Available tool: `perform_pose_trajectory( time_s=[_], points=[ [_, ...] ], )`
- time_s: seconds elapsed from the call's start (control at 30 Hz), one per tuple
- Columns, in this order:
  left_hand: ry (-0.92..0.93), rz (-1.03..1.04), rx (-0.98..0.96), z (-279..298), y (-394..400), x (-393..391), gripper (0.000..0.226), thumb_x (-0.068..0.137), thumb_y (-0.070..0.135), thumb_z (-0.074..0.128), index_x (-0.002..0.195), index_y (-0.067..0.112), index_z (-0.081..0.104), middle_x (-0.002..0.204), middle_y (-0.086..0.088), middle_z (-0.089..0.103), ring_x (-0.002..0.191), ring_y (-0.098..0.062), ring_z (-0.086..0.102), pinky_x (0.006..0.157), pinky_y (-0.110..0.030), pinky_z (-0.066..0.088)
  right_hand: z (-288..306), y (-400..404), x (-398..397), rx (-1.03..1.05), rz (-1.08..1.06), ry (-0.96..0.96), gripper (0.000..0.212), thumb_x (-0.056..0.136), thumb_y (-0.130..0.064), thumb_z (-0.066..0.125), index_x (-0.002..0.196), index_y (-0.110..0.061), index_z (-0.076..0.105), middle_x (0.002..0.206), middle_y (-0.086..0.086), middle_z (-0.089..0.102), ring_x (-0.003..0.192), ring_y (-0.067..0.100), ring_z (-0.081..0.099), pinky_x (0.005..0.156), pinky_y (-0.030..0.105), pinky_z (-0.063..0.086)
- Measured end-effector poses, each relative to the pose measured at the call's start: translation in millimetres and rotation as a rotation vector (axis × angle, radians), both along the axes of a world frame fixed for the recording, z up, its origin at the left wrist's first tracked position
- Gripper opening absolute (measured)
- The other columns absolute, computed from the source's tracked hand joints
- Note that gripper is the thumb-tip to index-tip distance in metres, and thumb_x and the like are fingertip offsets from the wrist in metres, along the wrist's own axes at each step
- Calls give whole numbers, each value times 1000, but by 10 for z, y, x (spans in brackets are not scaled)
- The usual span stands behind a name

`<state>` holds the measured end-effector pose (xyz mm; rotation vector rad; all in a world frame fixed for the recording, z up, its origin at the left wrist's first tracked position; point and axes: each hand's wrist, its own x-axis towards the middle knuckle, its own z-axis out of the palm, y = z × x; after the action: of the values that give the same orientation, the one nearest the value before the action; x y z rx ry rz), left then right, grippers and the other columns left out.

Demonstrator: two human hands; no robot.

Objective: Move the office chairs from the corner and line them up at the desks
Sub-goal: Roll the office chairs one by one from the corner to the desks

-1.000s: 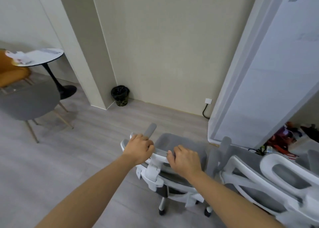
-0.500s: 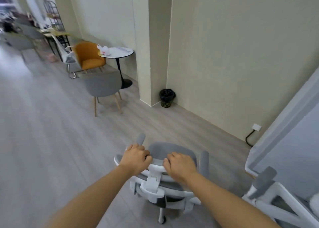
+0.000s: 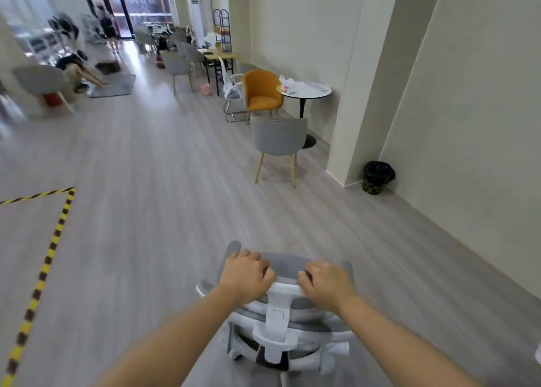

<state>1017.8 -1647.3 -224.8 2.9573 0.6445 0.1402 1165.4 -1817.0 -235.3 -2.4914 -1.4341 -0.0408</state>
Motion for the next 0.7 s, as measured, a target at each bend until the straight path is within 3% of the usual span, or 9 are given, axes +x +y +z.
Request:
perform_pose_trajectory(
  time_s=[0.3,0.5,0.7],
  points=[
    [-56,275,-9,-108,984,-1520,56,86,49,18,85,22,68,92,2,66,90,-18,53,80,-34,40,-36,1396,-1117,66,293,-57,39,87,-47,37,71,-20,59,72,0,62,66,23,59,54,36,45],
    [-70,466,-14,-123,1730,-2361,54,83,49,18,76,20,62,79,3,61,76,-17,46,77,-32,38,-81,2445,-1777,87,423,-20,40,88,-49,35,69,-21,56,69,-2,59,64,21,56,53,35,44],
    [-96,602,58,-182,2598,-3162,50,88,47,28,79,21,69,81,5,66,81,-18,51,80,-35,42,-94,3611,-2442,123,555,-1,38,86,-48,37,62,-22,50,59,-6,52,53,16,48,46,31,39]
  ],
)
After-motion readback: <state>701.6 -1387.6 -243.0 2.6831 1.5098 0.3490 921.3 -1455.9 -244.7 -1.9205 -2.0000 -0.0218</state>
